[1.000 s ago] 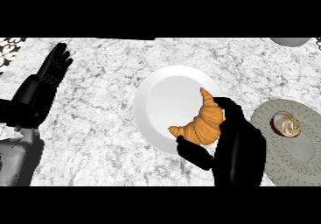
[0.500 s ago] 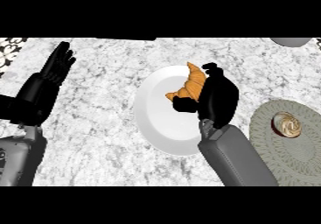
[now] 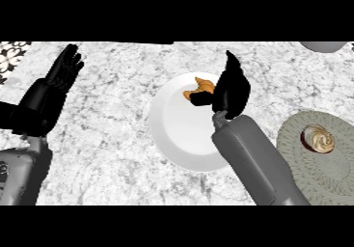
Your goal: Pick the croissant from the placemat and place it in the plate
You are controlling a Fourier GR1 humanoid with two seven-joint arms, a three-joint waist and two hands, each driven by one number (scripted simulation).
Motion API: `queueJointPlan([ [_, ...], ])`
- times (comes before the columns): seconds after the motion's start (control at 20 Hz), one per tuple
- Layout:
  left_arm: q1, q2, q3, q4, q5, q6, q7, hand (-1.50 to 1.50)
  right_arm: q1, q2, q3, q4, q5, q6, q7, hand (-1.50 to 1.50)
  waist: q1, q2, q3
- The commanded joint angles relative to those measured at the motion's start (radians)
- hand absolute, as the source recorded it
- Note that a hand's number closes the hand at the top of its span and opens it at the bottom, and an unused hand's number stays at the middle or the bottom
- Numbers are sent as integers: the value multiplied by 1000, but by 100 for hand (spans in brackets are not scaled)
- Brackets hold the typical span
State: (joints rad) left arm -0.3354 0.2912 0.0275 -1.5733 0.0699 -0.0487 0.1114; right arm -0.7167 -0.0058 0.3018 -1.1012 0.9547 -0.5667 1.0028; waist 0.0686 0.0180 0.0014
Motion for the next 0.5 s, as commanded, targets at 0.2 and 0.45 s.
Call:
queueJointPlan([
  [0.2,-7,-17,-2,24,-33,30,-8,0,-117,6,-66,124,-72,-380,-32,-150,-24,-5,0],
  [0.45,47,-15,13,4,-15,13,-12,0,-22,6,5,24,-96,-515,-15,-150,-52,-18,-1],
])
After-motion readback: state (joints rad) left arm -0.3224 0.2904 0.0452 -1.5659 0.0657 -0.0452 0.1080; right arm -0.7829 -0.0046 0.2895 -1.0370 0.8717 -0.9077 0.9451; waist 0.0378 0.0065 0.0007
